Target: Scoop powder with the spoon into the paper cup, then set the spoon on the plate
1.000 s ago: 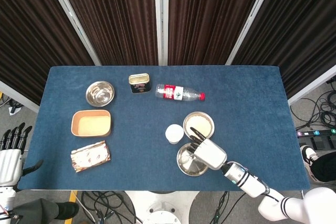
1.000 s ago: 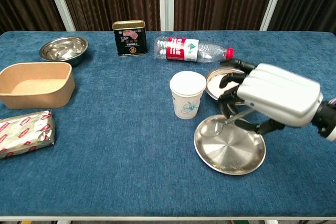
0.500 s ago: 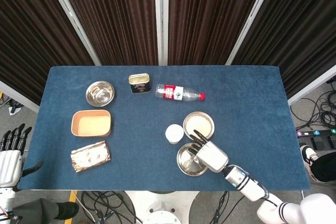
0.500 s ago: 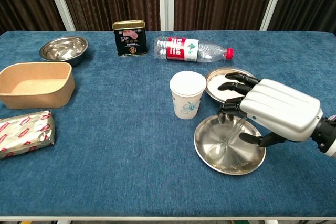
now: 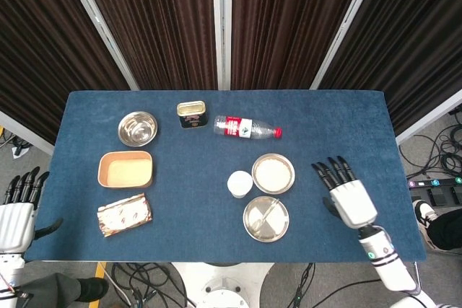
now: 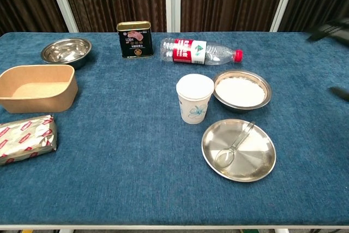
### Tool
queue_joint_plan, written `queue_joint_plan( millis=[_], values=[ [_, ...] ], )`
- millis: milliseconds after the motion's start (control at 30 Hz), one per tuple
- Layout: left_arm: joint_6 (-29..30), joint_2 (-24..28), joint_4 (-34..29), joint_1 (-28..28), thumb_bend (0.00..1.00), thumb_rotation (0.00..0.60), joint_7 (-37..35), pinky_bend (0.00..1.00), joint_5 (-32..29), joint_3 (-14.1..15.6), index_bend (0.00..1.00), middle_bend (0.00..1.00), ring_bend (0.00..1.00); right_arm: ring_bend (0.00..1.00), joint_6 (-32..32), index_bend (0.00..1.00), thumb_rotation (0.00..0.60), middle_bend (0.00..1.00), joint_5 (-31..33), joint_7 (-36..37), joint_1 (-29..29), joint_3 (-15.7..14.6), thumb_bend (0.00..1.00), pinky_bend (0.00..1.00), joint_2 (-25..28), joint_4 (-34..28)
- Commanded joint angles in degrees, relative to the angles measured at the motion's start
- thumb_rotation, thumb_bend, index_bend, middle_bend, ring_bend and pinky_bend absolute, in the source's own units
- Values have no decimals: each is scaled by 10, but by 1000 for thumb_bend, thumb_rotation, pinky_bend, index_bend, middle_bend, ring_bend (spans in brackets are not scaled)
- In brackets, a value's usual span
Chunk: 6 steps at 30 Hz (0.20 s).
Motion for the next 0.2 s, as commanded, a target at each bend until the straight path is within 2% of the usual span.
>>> queue_joint_plan(
  millis=[33,200],
  values=[
    [-2,-1,-5,-5,0,600,5,16,4,-2,111,80,8,0,41,0,600,71,46,45,-60,4,269,0,78,-81],
    [-8,-2,-12,-14,0,600,20,15,5,-6,111,80,8,0,63,0,600,78,46,61,-94,-1,276,0,111,-96]
  ],
)
